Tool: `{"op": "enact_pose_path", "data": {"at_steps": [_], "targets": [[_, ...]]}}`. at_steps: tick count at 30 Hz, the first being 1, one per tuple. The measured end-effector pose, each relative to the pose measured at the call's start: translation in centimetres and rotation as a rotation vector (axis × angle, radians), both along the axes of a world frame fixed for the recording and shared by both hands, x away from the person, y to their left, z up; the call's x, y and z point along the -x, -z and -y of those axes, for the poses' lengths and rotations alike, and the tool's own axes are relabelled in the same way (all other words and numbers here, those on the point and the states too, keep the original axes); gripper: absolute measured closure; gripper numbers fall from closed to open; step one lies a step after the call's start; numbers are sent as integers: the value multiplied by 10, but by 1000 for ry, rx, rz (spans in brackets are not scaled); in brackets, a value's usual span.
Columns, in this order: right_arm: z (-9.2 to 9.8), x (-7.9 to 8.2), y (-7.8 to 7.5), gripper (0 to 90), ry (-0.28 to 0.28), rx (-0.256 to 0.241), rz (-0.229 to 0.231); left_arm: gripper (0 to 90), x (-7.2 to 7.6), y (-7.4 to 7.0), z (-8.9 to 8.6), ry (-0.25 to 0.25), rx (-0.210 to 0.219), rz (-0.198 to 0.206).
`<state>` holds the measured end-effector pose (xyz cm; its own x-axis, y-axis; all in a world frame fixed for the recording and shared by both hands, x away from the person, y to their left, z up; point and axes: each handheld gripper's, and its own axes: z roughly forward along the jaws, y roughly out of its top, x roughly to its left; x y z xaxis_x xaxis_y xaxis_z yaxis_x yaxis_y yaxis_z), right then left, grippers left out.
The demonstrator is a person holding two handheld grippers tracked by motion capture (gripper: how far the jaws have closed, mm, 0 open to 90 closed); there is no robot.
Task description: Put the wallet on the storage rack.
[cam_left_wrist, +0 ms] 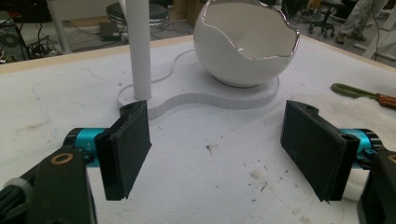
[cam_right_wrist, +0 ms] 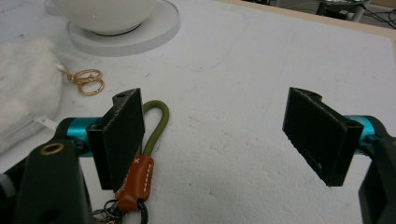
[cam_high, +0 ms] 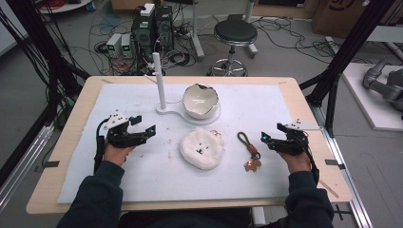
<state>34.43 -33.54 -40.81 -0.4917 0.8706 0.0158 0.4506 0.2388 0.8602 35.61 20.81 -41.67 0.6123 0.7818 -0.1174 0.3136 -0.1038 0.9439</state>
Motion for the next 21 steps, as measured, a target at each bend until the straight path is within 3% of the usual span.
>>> {"op": "enact_pose_path", "data": {"at_steps": [5,10,13,18,21], "targets": [[0,0,0,213,-12,-5,0,241,-1,0,7,12,-11,-11],[-3,0,1,213,-23,-6,-9,242,-6,3,25,61,-9,-55],[-5,-1,1,214,-29,-9,-12,241,-10,7,48,127,-8,-95],[-8,-3,3,216,-49,-6,-21,241,-11,17,79,196,-104,-154],[-10,-1,2,216,-54,-3,-19,243,-10,20,88,218,-137,-175]]}}
